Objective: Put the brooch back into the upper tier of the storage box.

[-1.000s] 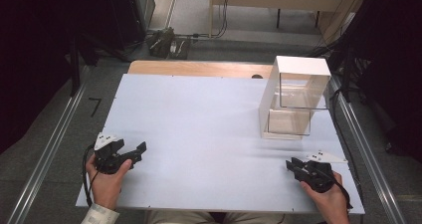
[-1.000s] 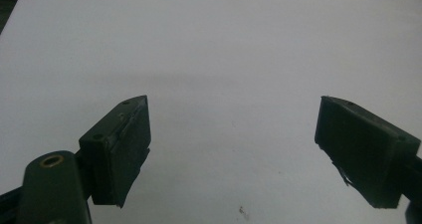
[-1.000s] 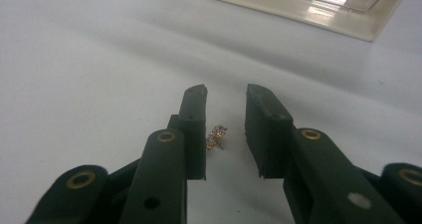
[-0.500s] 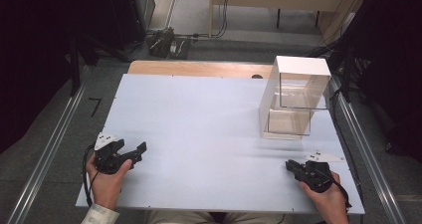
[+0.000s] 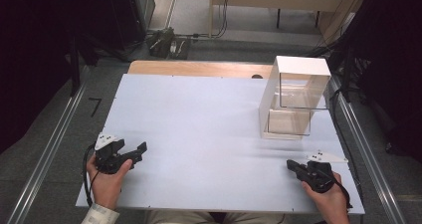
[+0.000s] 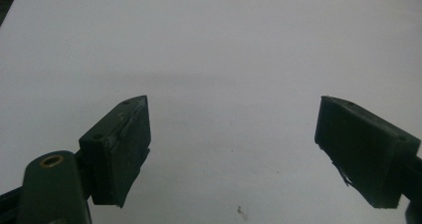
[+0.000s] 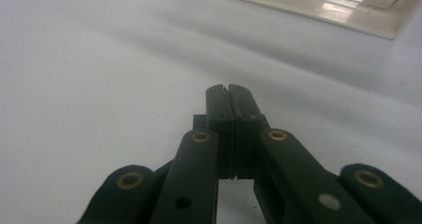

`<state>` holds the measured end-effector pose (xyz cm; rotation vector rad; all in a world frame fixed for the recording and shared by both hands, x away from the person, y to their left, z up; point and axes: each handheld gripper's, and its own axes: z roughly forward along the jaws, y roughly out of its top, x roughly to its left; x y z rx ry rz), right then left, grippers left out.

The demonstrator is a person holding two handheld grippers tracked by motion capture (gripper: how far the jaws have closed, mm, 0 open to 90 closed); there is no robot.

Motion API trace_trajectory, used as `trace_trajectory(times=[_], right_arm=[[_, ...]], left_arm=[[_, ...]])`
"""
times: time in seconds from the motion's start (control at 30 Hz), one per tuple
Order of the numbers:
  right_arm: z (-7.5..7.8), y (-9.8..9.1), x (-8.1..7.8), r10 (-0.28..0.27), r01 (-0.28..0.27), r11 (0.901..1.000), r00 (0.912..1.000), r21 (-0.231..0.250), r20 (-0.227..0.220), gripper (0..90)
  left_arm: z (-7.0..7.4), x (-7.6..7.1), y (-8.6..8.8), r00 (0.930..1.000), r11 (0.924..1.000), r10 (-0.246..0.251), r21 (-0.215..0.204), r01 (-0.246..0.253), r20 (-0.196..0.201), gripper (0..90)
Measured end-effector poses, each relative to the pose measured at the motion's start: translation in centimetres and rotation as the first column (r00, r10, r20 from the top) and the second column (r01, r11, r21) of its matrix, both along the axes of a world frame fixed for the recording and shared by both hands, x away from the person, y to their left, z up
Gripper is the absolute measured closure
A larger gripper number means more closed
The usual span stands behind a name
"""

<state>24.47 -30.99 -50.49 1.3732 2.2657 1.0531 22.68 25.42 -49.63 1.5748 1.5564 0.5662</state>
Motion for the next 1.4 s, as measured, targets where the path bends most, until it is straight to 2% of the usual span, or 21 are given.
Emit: trace_trajectory(times=[0.27, 0.5, 0.87, 1.4], right_arm=[[0.5, -0.5, -0.2, -0.022, 0.021, 0.9991, 0.9996, 0.035, 0.018, 87.3], [0.7, -0.4, -0.3, -0.020, 0.020, 0.9994, 0.9995, 0.029, 0.022, 87.3], [1.2, -0.5, -0.5, -0.027, 0.025, 0.9987, 0.9992, 0.045, 0.031, 87.3], [2.4, -1.0, -0.5, -0.045, 0.041, 0.9966, 0.9967, 0.072, 0.068, 87.4]], left_arm=[[0.0, 0.0, 0.0, 1.0000, 1.0000, -0.001, 0.000, 0.001, 0.000, 15.6], [0.0, 0.0, 0.0, 1.0000, 1.0000, 0.000, -0.001, 0.000, 0.000, 15.6], [0.0, 0.0, -0.1, 1.0000, 1.0000, -0.003, 0.000, 0.003, -0.002, 15.6], [0.0, 0.0, 0.0, 1.0000, 1.0000, -0.005, -0.002, 0.005, -0.003, 15.6]])
